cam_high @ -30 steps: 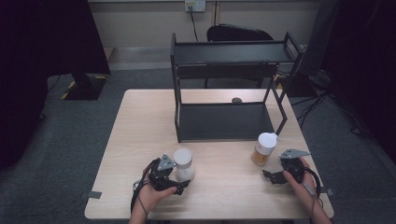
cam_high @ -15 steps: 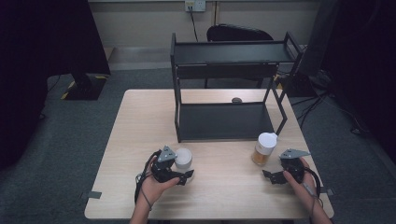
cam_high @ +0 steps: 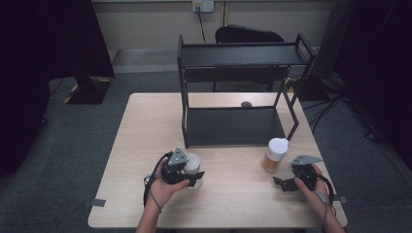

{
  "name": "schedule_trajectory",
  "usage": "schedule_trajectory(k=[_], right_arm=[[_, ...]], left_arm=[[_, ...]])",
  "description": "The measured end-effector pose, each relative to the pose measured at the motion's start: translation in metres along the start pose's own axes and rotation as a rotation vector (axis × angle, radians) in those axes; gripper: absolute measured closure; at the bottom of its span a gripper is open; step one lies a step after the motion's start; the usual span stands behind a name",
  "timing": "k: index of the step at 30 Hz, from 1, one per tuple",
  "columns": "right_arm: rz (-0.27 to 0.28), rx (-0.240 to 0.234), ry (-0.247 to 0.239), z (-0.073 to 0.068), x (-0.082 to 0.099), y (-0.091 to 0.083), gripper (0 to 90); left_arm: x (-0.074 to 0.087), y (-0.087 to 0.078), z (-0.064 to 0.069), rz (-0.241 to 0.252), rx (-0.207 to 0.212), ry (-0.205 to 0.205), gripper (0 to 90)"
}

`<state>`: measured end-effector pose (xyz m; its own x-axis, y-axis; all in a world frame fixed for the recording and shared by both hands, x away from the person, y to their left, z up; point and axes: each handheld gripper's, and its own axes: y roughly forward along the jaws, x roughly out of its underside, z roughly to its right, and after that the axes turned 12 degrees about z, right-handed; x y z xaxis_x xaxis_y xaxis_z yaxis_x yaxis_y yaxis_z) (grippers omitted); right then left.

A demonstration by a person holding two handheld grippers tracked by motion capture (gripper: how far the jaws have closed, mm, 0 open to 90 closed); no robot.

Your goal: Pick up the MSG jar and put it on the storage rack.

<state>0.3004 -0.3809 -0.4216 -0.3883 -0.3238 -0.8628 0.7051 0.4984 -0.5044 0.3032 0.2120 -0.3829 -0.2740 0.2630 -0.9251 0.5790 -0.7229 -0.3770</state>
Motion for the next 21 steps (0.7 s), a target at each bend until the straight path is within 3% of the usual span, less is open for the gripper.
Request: schedule_trajectory(k=[4,9,21], right_arm=[[0.0,0.0,0.0,0.0,0.0,0.0,0.0],[0.0,0.0,0.0,0.0,0.0,0.0,0.0],[0.0,0.0,0.0,0.0,0.0,0.0,0.0]], left_arm=[[-0.012,0.003,0.0,-0.031,-0.003,0.015,34.0],[-0.024,0.008,-0.005,-0.054,0.002,0.006,34.7],[-0.049,0.013,-0.018,-0.024,0.028,-0.01,34.7]])
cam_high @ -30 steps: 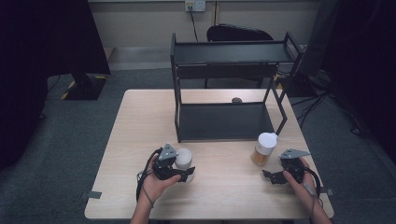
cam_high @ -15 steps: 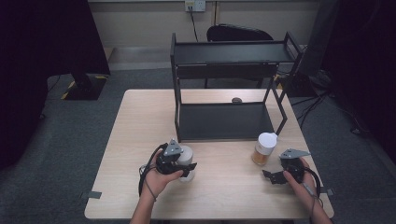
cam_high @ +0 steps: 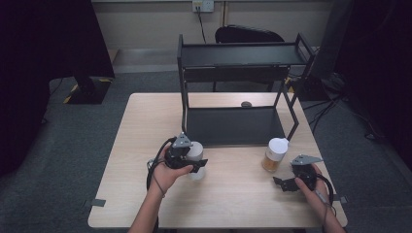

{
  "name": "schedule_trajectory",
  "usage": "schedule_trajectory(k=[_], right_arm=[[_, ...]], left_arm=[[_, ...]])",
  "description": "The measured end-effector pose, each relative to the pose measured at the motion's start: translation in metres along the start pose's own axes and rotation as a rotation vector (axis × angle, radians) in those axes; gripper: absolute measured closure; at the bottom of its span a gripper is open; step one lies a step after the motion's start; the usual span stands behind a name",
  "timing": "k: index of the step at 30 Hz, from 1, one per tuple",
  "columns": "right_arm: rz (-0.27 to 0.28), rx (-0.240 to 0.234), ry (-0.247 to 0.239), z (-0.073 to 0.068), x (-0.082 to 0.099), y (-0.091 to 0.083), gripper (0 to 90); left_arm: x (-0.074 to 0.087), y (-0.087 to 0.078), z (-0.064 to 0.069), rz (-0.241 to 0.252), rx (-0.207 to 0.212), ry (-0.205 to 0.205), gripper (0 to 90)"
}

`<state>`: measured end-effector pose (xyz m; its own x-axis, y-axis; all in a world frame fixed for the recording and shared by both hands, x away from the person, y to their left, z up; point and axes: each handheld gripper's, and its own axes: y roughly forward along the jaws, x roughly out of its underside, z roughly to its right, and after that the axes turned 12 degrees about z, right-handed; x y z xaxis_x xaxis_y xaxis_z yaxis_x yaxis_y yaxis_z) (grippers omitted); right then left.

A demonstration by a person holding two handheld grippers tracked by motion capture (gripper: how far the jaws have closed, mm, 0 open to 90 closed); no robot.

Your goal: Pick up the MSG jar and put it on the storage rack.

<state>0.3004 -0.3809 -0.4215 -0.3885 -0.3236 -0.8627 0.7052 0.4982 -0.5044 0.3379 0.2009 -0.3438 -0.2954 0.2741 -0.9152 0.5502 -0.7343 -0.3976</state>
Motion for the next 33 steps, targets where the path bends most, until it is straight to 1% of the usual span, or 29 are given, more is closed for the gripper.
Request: schedule_trajectory(k=[2,12,15,18,20,23,27,33], right_arm=[[0.0,0.0,0.0,0.0,0.0,0.0,0.0],[0.0,0.0,0.0,0.0,0.0,0.0,0.0],[0.0,0.0,0.0,0.0,0.0,0.0,0.0],[0.0,0.0,0.0,0.0,0.0,0.0,0.0],[0.0,0.0,0.0,0.0,0.0,0.0,0.0],[0.0,0.0,0.0,0.0,0.0,0.0,0.0],[0.0,0.0,0.0,0.0,0.0,0.0,0.0],[0.0,0.0,0.0,0.0,0.0,0.0,0.0]], left_arm=[[-0.003,0.002,-0.002,0.006,0.007,-0.008,34.7],[-0.023,0.01,-0.01,0.017,0.009,-0.002,34.7],[-0.028,0.011,-0.013,0.025,0.008,-0.013,34.7],[-0.033,0.012,-0.016,0.029,0.007,-0.016,34.7],[-0.039,0.013,-0.016,0.022,0.001,-0.002,34.7],[-0.046,0.013,-0.018,0.022,-0.006,0.001,34.7],[-0.053,0.015,-0.023,0.037,-0.002,-0.013,34.7],[-0.067,0.017,-0.028,0.036,0.002,-0.014,34.7]])
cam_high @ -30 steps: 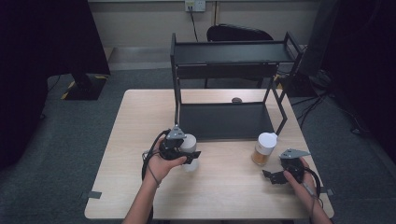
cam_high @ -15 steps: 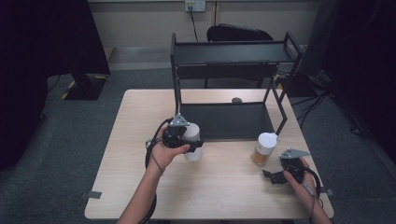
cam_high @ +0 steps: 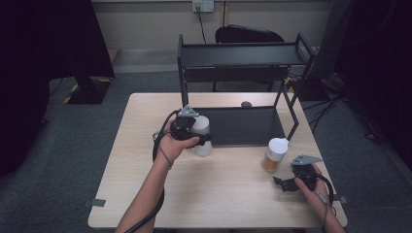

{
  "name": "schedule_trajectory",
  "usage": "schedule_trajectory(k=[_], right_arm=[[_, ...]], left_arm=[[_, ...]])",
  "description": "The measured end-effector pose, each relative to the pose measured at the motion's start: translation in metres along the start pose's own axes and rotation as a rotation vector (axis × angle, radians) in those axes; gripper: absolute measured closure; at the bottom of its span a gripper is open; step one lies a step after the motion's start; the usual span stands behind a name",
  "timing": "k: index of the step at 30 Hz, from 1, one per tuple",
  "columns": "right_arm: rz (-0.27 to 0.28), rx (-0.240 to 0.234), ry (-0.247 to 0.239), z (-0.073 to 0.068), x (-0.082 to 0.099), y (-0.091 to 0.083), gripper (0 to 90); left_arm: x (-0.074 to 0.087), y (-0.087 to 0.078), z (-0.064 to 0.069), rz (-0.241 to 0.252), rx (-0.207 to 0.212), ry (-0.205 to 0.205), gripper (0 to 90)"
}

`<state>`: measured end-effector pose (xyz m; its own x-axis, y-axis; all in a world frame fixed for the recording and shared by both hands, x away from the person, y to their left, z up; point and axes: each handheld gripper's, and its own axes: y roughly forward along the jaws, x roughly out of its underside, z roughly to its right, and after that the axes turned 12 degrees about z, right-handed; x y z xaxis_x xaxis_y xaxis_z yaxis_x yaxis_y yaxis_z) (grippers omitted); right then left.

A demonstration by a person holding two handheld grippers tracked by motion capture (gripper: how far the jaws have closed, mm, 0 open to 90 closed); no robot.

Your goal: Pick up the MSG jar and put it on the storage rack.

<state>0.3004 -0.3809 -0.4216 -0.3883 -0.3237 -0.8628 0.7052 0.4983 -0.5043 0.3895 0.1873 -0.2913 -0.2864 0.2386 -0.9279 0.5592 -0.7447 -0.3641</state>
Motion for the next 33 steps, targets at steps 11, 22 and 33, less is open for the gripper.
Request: schedule_trajectory(k=[11,22,33], right_arm=[[0.0,0.0,0.0,0.0,0.0,0.0,0.0],[0.001,0.0,-0.001,0.0,0.0,0.0,0.0],[0.002,0.001,-0.001,0.0,0.0,0.0,0.0]], left_arm=[[-0.036,0.003,-0.006,-0.003,0.025,0.005,34.6],[-0.064,0.007,-0.007,0.001,0.028,0.01,34.6],[-0.087,0.017,-0.005,0.009,0.018,0.024,34.6]])
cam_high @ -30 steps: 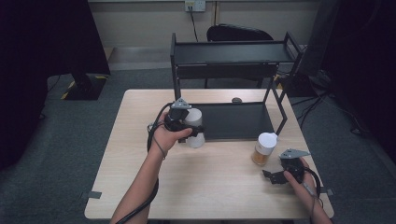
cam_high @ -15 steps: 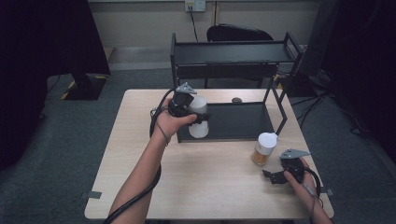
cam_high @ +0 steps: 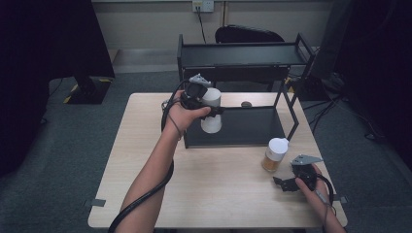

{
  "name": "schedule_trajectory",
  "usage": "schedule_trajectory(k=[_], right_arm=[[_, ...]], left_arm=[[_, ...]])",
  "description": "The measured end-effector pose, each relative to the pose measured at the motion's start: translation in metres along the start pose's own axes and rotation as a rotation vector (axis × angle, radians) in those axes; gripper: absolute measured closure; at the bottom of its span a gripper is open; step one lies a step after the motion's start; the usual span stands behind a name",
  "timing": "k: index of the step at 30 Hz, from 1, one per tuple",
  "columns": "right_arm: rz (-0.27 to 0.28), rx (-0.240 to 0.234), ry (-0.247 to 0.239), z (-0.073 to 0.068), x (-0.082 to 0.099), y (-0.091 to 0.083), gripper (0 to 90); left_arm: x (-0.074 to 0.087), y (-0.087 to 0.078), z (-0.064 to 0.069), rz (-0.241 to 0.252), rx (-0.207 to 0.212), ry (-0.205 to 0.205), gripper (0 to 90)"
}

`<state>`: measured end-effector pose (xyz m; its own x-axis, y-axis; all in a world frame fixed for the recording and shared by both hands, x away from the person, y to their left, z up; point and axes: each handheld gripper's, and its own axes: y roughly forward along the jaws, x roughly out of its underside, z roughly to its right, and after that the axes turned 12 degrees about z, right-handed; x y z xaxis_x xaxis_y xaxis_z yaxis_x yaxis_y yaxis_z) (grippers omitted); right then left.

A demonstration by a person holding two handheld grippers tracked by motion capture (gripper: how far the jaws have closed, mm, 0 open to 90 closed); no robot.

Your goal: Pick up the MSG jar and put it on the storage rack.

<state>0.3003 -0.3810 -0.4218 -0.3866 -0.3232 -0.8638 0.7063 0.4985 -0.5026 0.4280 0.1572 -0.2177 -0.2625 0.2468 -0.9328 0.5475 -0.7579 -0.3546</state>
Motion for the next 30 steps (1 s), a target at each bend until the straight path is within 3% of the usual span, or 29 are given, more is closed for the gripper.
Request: schedule_trajectory(k=[14,30], right_arm=[[-0.001,0.0,0.001,0.0,0.0,0.0,0.0],[-0.002,0.0,0.001,0.0,0.0,0.0,0.0]], left_arm=[[-0.029,0.005,0.004,0.012,-0.01,0.005,34.6],[-0.068,-0.007,0.009,0.045,-0.043,0.013,34.5]])
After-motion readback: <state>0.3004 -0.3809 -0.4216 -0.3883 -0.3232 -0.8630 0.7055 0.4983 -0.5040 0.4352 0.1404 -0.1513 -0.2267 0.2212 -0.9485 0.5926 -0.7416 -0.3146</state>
